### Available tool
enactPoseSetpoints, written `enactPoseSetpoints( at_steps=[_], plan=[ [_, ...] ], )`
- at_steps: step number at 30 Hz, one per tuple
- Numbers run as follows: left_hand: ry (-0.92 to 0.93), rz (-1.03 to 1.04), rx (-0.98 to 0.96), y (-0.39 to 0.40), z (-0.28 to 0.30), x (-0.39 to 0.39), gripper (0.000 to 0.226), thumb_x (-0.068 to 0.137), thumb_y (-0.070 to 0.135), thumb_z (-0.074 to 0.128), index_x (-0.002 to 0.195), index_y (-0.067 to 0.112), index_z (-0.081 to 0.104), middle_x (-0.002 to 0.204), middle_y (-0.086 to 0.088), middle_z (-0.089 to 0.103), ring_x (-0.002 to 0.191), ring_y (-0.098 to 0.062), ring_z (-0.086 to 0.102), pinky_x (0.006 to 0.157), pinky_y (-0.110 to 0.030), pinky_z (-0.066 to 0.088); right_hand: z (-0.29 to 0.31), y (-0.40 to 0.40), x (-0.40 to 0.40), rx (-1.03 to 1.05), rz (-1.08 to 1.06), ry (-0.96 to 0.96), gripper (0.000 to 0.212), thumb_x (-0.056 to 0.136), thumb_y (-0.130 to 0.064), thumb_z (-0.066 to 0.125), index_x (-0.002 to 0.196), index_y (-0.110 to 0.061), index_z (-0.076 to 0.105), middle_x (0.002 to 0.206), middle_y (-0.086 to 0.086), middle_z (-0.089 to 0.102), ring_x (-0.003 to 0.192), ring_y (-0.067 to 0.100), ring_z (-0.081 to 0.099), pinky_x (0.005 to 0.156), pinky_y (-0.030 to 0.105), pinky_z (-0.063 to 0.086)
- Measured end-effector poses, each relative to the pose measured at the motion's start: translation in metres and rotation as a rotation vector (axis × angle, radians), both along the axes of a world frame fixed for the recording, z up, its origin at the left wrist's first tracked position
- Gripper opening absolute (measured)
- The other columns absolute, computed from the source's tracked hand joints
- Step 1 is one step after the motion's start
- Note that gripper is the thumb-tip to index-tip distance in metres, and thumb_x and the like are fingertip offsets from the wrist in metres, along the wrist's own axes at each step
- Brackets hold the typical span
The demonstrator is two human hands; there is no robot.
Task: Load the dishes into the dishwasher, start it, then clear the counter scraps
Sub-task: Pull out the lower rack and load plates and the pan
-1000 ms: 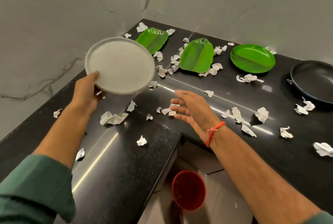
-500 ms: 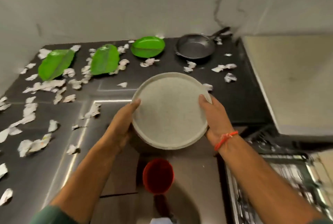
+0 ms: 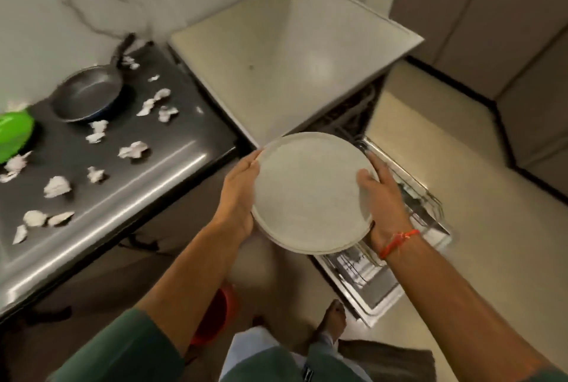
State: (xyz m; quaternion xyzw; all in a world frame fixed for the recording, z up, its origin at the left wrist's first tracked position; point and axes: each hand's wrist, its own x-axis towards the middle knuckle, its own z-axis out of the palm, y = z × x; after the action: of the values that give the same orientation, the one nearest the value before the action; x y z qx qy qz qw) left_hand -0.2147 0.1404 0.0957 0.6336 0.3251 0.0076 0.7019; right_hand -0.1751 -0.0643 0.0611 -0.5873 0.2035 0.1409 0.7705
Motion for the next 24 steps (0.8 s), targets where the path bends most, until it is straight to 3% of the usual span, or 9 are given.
enactPoseSetpoints(
  at_steps=[2,6,9,10,12,14,16,20,24],
  plan=[
    [0.051,-0.056,-0.003,-0.033,-0.012,0.021,0.028,0.105,0.026,0.052,0.128,0.024,0.068,0.117,0.001,0.074,0.103,-0.02,0.072,0.082,-0.036,0.062,-0.007,-0.036,-0.001,-0.004,-0.102,0.032,0.039,0.099,-0.011,0.052,0.127,-0.035,0.065,0.127,0.005,0.067,0.111,0.031,0.066,0.092,0.051,0.056],
    [0.103,-0.258,0.007,-0.095,-0.031,0.054,0.03,0.109,0.018,0.042,0.13,0.03,0.06,0.113,0.014,0.065,0.096,-0.005,0.065,0.08,-0.025,0.057,-0.025,-0.095,-0.008,-0.007,-0.316,0.111,0.041,0.097,-0.005,0.048,0.121,-0.032,0.069,0.118,0.003,0.069,0.101,0.026,0.065,0.081,0.041,0.058],
    [0.16,-0.463,0.057,-0.128,-0.057,0.078,0.036,0.108,0.014,0.04,0.133,0.029,0.06,0.128,0.008,0.06,0.113,-0.015,0.061,0.089,-0.032,0.053,-0.049,-0.126,-0.017,-0.007,-0.434,0.209,0.044,0.096,-0.002,0.045,0.12,-0.03,0.068,0.116,0.005,0.069,0.097,0.026,0.064,0.077,0.037,0.056],
    [0.198,-0.522,0.076,-0.138,-0.067,0.086,0.036,0.107,0.011,0.04,0.13,0.026,0.063,0.124,0.006,0.062,0.109,-0.017,0.061,0.088,-0.034,0.053,-0.059,-0.134,-0.02,-0.003,-0.461,0.244,0.044,0.095,-0.001,0.044,0.122,-0.027,0.067,0.116,0.007,0.069,0.096,0.027,0.064,0.078,0.039,0.056],
    [0.303,-0.613,0.114,-0.152,-0.09,0.096,0.039,0.102,-0.001,0.04,0.101,0.025,0.069,0.1,0.004,0.065,0.088,-0.017,0.063,0.079,-0.035,0.053,-0.079,-0.145,-0.024,0.02,-0.503,0.346,0.042,0.096,-0.001,0.042,0.127,-0.021,0.062,0.114,0.009,0.069,0.093,0.029,0.065,0.077,0.039,0.057],
    [0.426,-0.725,0.137,-0.161,-0.12,0.105,0.043,0.095,-0.008,0.038,0.087,0.024,0.067,0.094,-0.006,0.068,0.08,-0.023,0.064,0.072,-0.036,0.053,-0.1,-0.152,-0.028,0.055,-0.536,0.464,0.037,0.098,0.0,0.04,0.121,-0.021,0.061,0.105,0.006,0.07,0.087,0.027,0.066,0.067,0.035,0.058],
    [0.521,-0.828,0.166,-0.162,-0.15,0.114,0.036,0.089,-0.006,0.039,0.093,0.013,0.07,0.1,-0.017,0.067,0.087,-0.031,0.062,0.071,-0.038,0.049,-0.122,-0.154,-0.033,0.066,-0.554,0.551,0.034,0.098,0.003,0.038,0.11,-0.016,0.064,0.096,0.009,0.068,0.084,0.028,0.063,0.063,0.035,0.055],
    [0.647,-0.97,0.279,-0.171,-0.215,0.141,0.03,0.088,-0.002,0.043,0.101,0.0,0.069,0.096,-0.018,0.064,0.087,-0.032,0.058,0.068,-0.035,0.044,-0.182,-0.157,-0.032,0.027,-0.545,0.666,0.034,0.096,0.004,0.04,0.117,-0.007,0.063,0.098,0.016,0.065,0.087,0.033,0.06,0.068,0.038,0.051],
    [0.757,-1.106,0.413,-0.176,-0.272,0.154,0.028,0.091,0.004,0.052,0.111,0.003,0.071,0.099,-0.016,0.069,0.093,-0.031,0.067,0.07,-0.039,0.058,-0.236,-0.157,-0.029,0.057,-0.531,0.817,0.029,0.096,0.002,0.042,0.12,0.001,0.059,0.1,0.02,0.058,0.077,0.029,0.058,0.042,0.029,0.052]
  ],
)
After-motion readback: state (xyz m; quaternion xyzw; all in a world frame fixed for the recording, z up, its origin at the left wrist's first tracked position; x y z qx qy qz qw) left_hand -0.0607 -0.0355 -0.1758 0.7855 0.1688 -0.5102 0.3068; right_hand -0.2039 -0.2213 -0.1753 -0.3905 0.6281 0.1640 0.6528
